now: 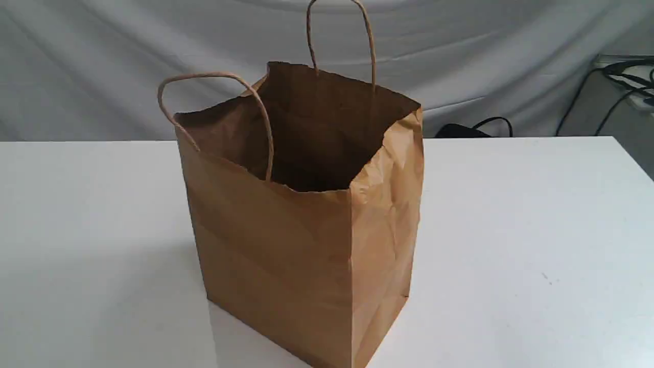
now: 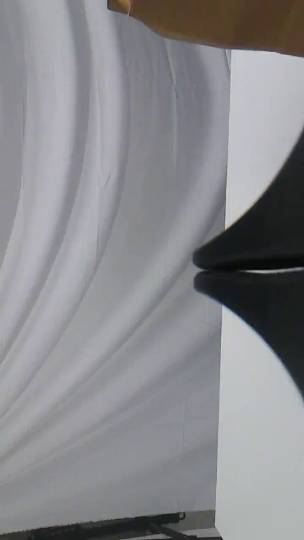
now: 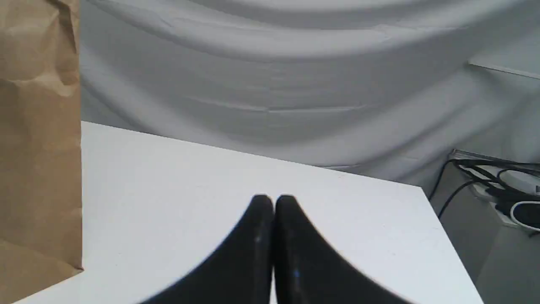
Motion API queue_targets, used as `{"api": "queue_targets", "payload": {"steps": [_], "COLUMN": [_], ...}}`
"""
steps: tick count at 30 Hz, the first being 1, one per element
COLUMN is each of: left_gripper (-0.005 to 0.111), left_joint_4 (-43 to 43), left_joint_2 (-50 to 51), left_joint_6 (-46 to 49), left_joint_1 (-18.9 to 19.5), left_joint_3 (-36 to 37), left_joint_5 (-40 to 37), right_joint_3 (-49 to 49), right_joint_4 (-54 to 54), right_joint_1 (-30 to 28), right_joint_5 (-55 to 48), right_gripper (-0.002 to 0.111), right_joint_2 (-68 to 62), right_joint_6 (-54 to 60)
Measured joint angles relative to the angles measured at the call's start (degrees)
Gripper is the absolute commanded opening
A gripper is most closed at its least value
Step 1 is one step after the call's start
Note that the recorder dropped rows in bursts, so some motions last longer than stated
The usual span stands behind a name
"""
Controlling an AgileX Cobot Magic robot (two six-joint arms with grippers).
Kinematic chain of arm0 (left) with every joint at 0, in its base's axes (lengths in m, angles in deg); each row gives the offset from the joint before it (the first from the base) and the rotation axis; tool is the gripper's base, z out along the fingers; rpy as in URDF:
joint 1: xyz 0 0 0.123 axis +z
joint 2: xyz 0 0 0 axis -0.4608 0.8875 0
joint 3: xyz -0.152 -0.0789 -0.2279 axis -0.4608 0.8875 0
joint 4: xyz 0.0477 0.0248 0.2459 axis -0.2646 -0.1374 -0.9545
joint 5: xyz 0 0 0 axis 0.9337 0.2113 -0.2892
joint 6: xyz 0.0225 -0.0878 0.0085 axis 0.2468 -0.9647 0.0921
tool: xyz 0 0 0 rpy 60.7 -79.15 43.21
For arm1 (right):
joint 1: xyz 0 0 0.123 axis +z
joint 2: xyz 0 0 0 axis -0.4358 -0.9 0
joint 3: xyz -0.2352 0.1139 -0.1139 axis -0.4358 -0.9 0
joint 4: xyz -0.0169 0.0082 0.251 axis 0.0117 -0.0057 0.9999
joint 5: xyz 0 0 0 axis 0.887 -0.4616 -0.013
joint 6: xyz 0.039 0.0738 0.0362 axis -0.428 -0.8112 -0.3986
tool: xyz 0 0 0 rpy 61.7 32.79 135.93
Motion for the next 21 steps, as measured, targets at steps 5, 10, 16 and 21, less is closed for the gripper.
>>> {"api": "queue_targets", "payload": {"steps": [5, 10, 16, 21], "left_gripper": [0.0, 0.0, 0.0, 0.0], "left_joint_4": [-3.9, -13.3, -16.9, -19.0], "left_joint_2": [0.0, 0.0, 0.0, 0.0], "left_joint_6": [-0.6, -8.5, -14.3, -14.6], "left_joint_1": [0.0, 0.0, 0.0, 0.0], "left_joint_3": [0.4, 3.3, 5.8, 5.8], "left_joint_5": [-0.1, 0.6, 1.0, 0.9], "right_joint_3": [0.0, 0.0, 0.0, 0.0], "right_joint_4": [0.0, 0.0, 0.0, 0.0], "right_joint_1": [0.0, 0.0, 0.0, 0.0], "right_joint_5": [0.0, 0.0, 0.0, 0.0], "right_gripper": [0.0, 0.0, 0.0, 0.0], "right_joint_2": [0.0, 0.0, 0.0, 0.0], "right_joint_6": [0.0, 0.0, 0.0, 0.0]}}
